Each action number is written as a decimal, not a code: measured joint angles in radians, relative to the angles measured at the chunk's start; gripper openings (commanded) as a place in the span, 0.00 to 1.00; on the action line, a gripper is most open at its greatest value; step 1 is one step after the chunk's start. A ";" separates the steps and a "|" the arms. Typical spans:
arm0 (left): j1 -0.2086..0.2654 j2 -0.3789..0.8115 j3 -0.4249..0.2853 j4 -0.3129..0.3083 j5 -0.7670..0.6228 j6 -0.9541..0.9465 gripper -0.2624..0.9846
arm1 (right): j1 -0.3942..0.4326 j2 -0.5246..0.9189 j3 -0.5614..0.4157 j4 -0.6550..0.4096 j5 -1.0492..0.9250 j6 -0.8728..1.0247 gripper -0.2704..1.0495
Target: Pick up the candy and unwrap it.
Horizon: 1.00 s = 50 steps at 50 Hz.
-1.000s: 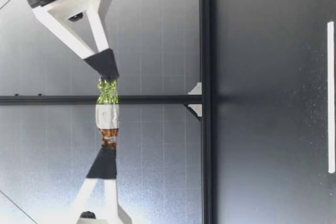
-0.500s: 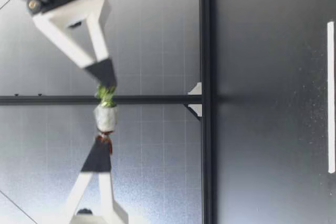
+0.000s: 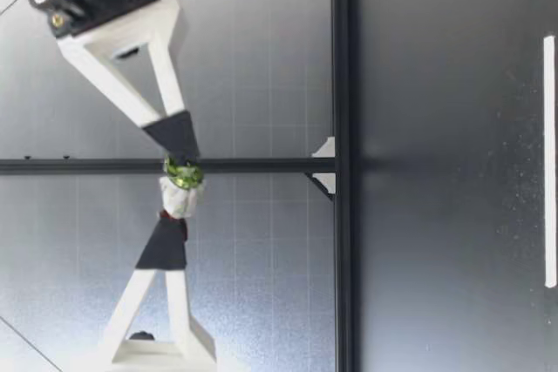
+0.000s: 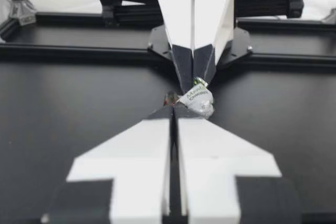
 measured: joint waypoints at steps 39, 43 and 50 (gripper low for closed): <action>0.000 -0.041 0.051 0.075 -0.009 0.067 0.06 | 0.002 -0.009 0.063 0.006 -0.140 0.029 0.64; -0.002 -0.041 0.052 0.091 -0.006 0.091 0.06 | 0.000 -0.009 0.074 0.006 -0.212 0.034 0.64; -0.002 -0.038 0.052 0.095 -0.006 0.143 0.06 | 0.002 0.011 0.077 0.006 -0.308 0.071 0.64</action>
